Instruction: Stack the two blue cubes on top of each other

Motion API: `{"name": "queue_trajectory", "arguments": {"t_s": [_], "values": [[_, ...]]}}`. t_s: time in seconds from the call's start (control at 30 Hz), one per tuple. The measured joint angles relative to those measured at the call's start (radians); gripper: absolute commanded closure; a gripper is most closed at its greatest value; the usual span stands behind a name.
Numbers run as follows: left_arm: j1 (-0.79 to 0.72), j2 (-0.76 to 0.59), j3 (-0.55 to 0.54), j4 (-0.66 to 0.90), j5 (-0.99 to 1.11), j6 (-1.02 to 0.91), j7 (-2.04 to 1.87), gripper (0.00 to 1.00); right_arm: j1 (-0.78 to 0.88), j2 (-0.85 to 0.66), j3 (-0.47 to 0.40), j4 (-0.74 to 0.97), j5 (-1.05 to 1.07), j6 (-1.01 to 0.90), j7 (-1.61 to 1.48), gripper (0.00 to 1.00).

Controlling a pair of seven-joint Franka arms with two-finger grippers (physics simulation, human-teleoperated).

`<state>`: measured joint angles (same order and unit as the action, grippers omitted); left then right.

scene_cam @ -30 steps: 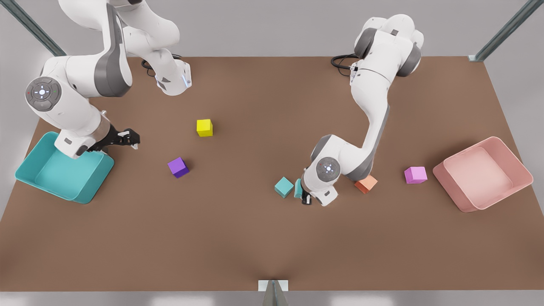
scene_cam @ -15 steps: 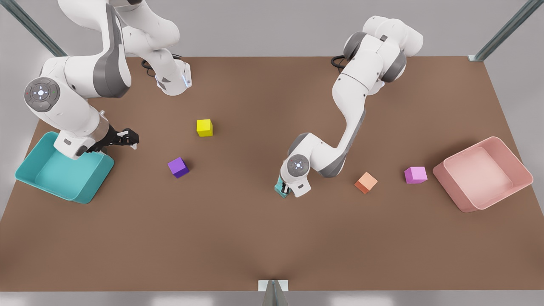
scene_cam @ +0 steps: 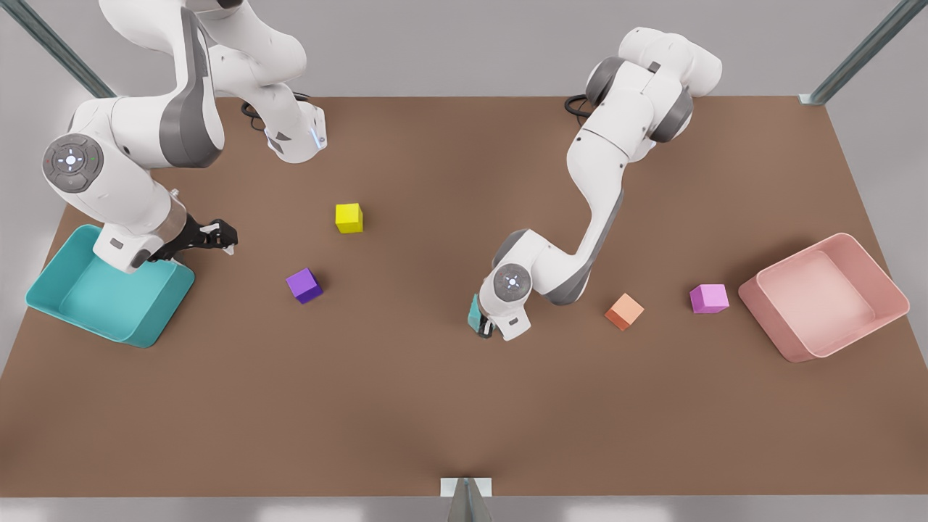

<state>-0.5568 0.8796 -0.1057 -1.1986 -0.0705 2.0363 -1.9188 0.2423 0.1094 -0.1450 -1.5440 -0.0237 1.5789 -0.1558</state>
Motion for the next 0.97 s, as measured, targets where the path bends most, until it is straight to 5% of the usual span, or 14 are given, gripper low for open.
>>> {"name": "queue_trajectory", "arguments": {"t_s": [0.6,0.8,0.87,0.97], "values": [[0.042,-0.074,-0.005,0.017,0.000,-0.066,-0.001,0.00,-0.005,0.001,0.000,0.002,0.000,0.000,-0.010,0.00],[0.292,-0.444,-0.005,0.044,0.110,-0.449,0.283,0.00,-0.004,0.001,0.000,0.002,0.001,0.000,-0.011,0.00],[0.466,-0.604,-0.053,-0.096,0.154,-0.537,0.471,0.00,-0.004,0.001,0.000,0.002,0.002,0.000,-0.012,0.00],[0.515,-0.663,-0.038,-0.103,0.159,-0.653,0.718,0.00,-0.009,0.001,0.000,0.002,0.005,0.000,-0.013,0.00]]}}
